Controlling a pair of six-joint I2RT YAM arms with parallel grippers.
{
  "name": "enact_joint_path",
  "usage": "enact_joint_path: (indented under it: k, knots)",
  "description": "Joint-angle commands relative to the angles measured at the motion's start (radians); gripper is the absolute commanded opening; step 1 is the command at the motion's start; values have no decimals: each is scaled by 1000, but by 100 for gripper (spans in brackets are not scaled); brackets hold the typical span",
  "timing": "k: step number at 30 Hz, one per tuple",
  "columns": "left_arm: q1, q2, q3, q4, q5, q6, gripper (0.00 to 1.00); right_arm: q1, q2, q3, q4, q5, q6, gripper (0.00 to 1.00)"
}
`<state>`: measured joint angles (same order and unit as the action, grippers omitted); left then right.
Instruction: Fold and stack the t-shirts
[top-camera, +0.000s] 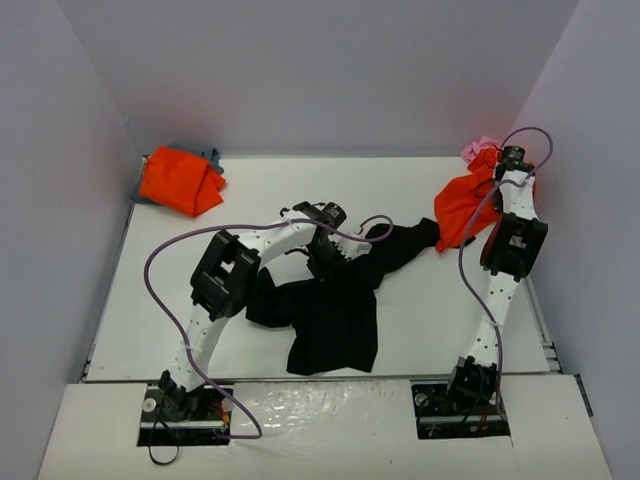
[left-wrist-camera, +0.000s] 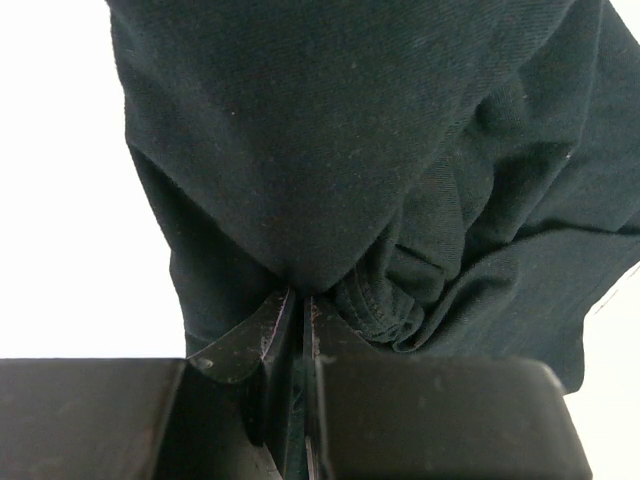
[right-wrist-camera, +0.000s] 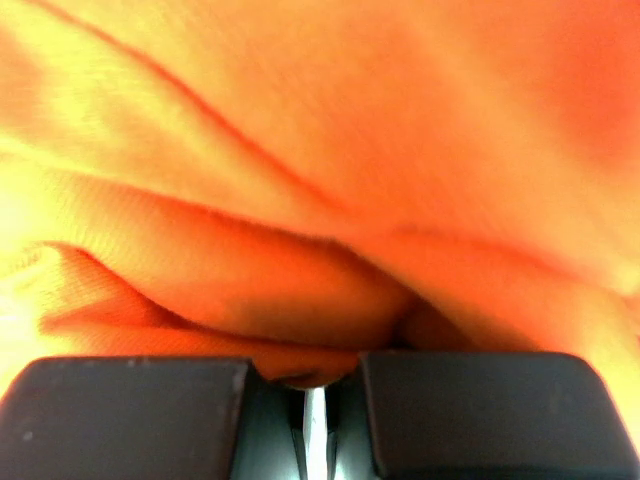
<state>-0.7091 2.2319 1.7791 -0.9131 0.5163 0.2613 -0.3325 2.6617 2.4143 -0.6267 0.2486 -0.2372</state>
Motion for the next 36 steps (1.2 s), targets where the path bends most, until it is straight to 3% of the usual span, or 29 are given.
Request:
enact_joint_path:
  k: [1,5,10,19,23,28,32,36]
  knots:
    - [-11,141,-95,-162,-246,111,0,56,-80,72,285,-76,90,0]
    - [-46,182,-114,-199,-314,151,0,68,-113,112,322,-61,87,0]
    - [-50,182,-79,-169,-251,122,0,71,-184,137,348,-116,135,0]
    - [-44,80,-80,-76,-197,78,0,118,-520,0,455,-151,136,0]
    - [-43,84,-59,-90,-174,75,0,139,-668,-156,427,-163,106,0]
    - [-44,73,-41,-79,-175,65,0,152,-809,-557,379,-190,49,0]
    - [-44,82,-25,-85,-173,59,0,152,-847,-823,375,-252,46,0]
    - [-44,83,-26,-85,-173,56,0,155,-850,-933,385,-355,82,0]
